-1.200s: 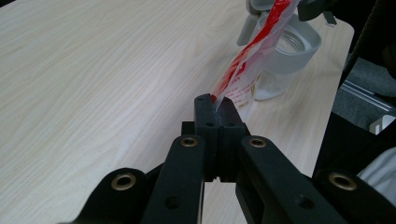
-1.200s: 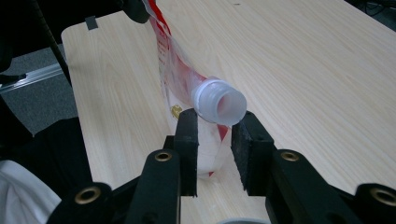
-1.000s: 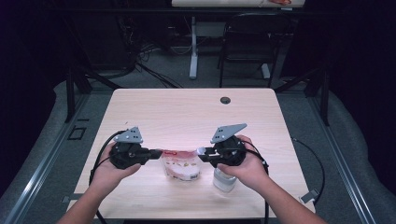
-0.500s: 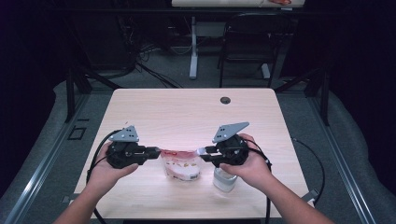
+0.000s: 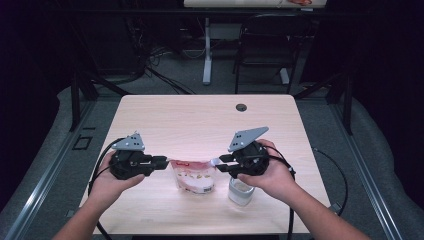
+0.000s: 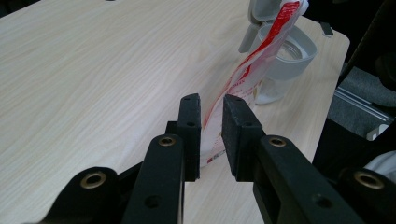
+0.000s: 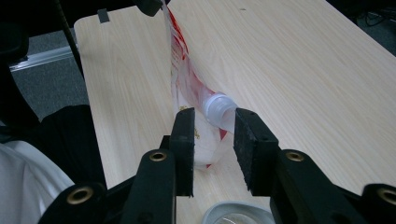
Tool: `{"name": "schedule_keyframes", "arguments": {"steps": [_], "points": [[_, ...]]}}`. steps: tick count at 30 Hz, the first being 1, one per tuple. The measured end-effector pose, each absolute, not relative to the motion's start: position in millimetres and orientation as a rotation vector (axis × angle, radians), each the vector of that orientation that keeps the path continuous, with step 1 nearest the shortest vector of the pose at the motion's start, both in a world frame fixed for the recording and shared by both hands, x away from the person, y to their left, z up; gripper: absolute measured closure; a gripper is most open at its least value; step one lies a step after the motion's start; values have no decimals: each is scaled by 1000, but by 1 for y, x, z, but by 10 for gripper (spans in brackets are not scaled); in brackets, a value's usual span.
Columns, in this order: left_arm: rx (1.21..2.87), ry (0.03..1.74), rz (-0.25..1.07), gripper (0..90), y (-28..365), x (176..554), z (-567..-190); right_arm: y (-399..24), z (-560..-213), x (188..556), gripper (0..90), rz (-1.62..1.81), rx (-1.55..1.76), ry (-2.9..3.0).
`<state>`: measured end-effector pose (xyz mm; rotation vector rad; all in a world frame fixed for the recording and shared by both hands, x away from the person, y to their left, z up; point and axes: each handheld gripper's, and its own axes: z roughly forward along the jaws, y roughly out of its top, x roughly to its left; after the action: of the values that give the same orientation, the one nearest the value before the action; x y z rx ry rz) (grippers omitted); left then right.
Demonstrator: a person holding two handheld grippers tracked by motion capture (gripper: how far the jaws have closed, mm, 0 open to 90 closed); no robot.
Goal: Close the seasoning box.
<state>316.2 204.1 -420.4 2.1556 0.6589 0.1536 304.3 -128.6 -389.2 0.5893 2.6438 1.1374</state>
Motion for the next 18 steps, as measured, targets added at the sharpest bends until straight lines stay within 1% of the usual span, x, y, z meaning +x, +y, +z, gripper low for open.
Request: {"name": "schedule_keyframes", "arguments": {"steps": [10,18], "points": [[2131,658,156,775,210,314,-416,-117,-379,308,693,1083,541,2672],[2116,673,149,775,215,312,-419,-100,-371,312,689,1049,492,2684]]}}
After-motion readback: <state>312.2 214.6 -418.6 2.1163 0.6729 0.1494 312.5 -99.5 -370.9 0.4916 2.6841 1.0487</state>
